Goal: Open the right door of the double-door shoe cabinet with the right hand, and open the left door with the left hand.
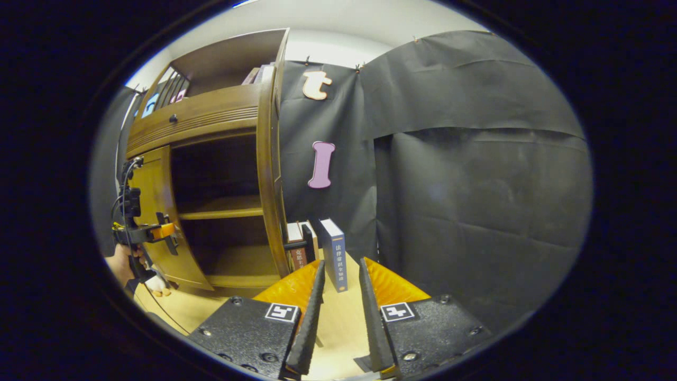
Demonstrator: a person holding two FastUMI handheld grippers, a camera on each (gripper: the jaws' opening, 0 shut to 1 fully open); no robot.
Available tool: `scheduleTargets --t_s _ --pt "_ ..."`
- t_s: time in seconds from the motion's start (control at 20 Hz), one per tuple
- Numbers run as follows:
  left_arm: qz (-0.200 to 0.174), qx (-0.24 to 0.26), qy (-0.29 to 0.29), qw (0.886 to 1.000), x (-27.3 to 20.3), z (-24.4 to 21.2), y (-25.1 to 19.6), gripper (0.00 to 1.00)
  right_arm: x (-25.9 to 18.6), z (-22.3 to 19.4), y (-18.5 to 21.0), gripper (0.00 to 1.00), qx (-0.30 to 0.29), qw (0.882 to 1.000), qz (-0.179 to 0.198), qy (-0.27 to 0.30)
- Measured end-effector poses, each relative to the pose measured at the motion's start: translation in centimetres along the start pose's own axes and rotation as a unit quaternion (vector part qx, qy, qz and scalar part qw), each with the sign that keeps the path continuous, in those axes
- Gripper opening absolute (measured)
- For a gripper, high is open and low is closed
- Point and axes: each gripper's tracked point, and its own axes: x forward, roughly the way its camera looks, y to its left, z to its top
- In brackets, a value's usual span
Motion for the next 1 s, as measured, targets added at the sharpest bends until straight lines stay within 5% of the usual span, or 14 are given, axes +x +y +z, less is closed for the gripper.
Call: scheduleTargets --t_s 1.0 --pt "0.015 -0.018 -0.006 1.0 -8.1 -1.3 2.0 0.29 -1.4 -0.9 3.3 0.44 -0.009 1.0 0.028 0.003"
